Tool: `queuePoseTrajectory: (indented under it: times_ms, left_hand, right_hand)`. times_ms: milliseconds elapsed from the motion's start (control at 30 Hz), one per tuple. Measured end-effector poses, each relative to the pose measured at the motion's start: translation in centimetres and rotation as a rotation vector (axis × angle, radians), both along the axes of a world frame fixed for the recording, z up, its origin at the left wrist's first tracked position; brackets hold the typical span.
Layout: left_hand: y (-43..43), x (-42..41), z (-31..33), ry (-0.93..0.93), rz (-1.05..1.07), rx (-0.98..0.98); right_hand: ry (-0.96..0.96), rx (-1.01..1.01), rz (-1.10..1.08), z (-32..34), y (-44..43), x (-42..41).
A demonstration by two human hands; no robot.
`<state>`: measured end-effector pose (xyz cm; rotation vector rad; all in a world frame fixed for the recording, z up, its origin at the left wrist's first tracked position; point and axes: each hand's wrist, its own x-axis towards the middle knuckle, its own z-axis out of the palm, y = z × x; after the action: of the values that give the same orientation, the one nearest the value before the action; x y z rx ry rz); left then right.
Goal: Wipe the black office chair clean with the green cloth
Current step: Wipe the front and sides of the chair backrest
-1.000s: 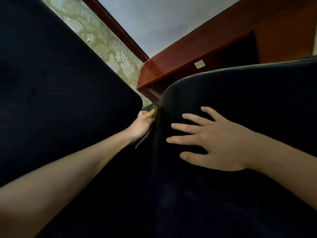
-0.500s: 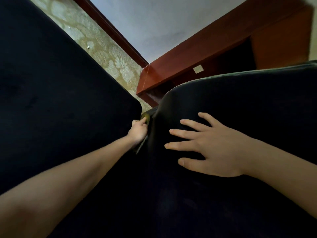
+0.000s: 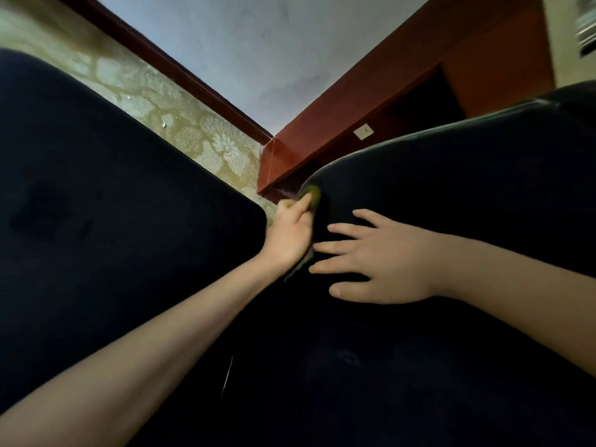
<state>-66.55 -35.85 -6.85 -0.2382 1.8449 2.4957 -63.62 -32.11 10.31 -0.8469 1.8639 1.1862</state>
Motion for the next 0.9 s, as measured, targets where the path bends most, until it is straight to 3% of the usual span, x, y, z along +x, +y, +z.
queuePoseTrajectory:
  times_ms: [100,633,900]
  left_hand:
    - [-0.3,1.4,2.7,0.177,0.014,-0.207]
    - [0.8,14.7,8.5,0.27,-0.101,-0.364]
    - [2.3,20.7,16.1,0.624,-0.193,-0.466]
  right_hand:
    - [-0.019,0.029,0.008,1.1,-0.5,0.3]
    - [0.093,0.016,-0.129,12.5,3.5,11.2]
    - [0.17,-0.104,-0.244,18.1,6.6,19.5]
